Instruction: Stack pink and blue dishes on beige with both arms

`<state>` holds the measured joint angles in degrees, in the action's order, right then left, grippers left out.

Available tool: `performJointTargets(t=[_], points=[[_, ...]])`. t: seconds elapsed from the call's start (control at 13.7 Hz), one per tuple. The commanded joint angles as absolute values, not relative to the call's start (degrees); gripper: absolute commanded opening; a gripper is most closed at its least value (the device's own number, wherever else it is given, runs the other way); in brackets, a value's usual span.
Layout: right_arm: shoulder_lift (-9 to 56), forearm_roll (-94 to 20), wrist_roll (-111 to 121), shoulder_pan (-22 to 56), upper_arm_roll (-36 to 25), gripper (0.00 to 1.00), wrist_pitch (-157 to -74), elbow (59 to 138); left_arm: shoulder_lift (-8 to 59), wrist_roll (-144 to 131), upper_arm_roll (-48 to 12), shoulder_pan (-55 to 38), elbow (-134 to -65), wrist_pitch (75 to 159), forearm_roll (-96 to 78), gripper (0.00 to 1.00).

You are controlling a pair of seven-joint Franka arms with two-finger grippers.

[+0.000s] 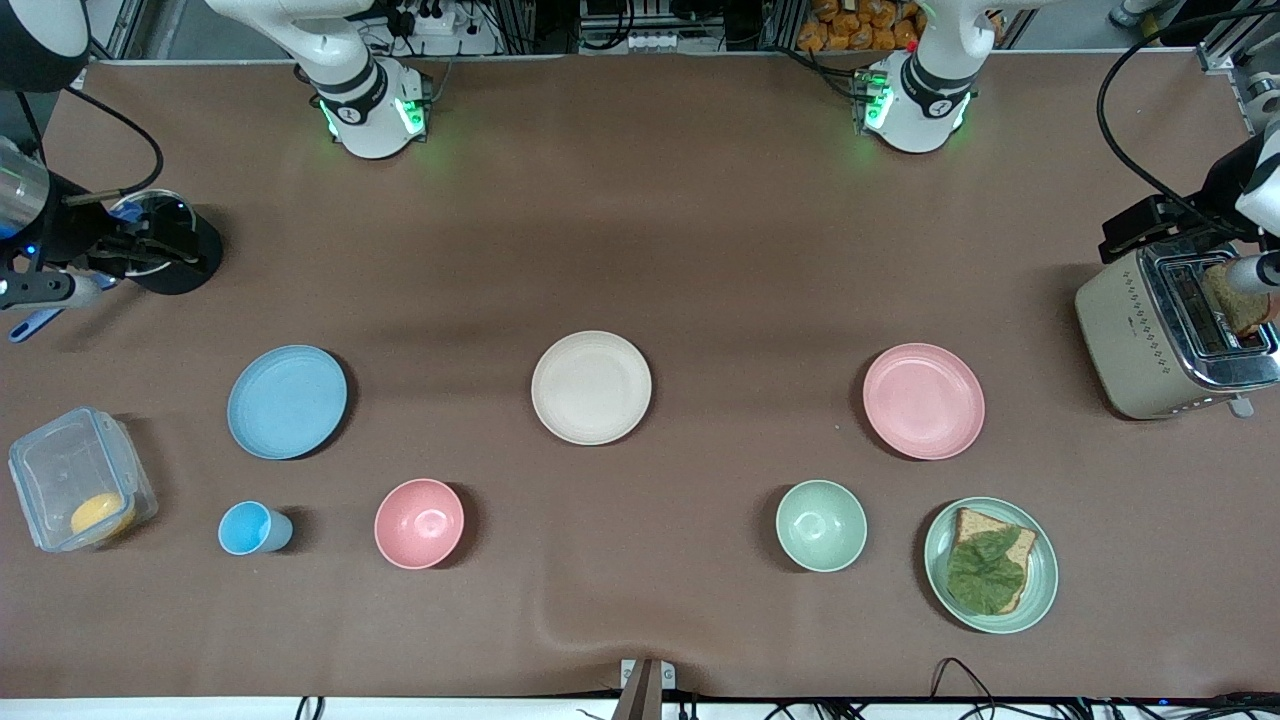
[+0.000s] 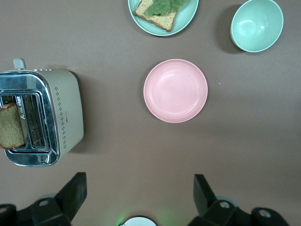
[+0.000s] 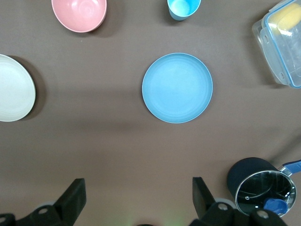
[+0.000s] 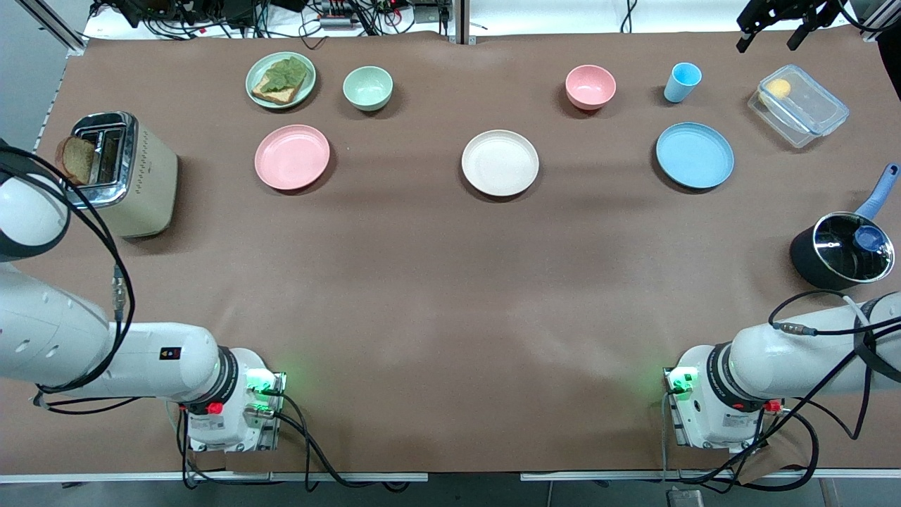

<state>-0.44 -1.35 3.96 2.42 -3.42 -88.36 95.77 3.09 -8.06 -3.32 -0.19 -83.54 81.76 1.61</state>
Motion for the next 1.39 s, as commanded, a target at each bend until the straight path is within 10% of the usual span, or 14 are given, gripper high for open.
performJointTargets(t=[0.0, 0.88, 1.32], points=[[-0.8, -0.6, 3.9, 2.7, -3.6, 1.0, -88.0, 96.0, 2.2, -6.6, -3.2, -0.3, -83.8, 80.7, 1.1, 1.0], [-0.3, -0.6, 3.9, 2.8, -3.6, 1.0, -88.0, 96.0, 11.9, -6.2, -3.5, -0.8, -85.3, 81.8, 2.0, 1.0], [3.2, -0.6, 3.9, 2.6, -3.6, 1.0, -90.8, 97.7, 12.6, -6.5, -3.5, 2.1, -102.8, 105.2, 2.1, 1.0]])
